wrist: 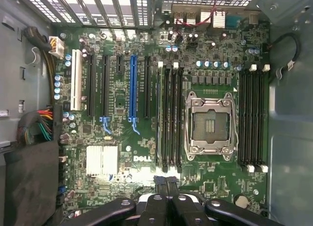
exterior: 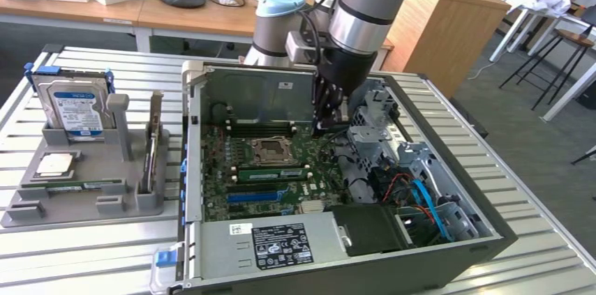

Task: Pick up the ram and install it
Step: 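Press down the ram until it locks into place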

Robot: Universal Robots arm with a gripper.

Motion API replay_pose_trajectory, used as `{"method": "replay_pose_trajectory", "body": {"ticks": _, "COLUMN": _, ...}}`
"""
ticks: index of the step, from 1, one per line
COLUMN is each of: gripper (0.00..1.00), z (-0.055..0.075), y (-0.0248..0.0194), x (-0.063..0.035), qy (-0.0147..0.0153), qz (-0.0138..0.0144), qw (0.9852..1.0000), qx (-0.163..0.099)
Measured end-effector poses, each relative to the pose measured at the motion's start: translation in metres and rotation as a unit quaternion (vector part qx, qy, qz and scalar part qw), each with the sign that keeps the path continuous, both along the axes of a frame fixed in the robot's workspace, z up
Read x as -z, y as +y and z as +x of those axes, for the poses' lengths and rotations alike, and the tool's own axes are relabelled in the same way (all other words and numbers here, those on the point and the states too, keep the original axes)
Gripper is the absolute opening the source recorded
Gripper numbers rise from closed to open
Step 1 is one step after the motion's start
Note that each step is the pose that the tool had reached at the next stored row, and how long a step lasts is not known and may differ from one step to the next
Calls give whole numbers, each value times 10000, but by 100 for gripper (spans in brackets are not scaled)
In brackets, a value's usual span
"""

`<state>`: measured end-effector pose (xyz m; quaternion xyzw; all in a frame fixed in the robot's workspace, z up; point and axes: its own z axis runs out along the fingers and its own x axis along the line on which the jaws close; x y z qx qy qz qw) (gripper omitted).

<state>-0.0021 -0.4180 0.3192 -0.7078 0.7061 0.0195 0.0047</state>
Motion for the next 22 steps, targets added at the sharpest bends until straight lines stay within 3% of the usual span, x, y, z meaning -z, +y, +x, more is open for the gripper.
{"method": "replay_pose_trajectory", "body": {"ticks": 7, "gripper": 10, "z": 0, "y": 0, "x": 43, "qy": 0, "qz": 0, "qw": 10000, "qx": 0}}
{"method": "replay_pose_trajectory", "body": {"ticks": 11, "gripper": 10, "z": 0, "y": 0, "x": 154, "qy": 0, "qz": 0, "qw": 10000, "qx": 0}}
{"method": "replay_pose_trajectory", "body": {"ticks": 22, "gripper": 10, "z": 0, "y": 0, "x": 248, "qy": 0, "qz": 0, "qw": 10000, "qx": 0}}
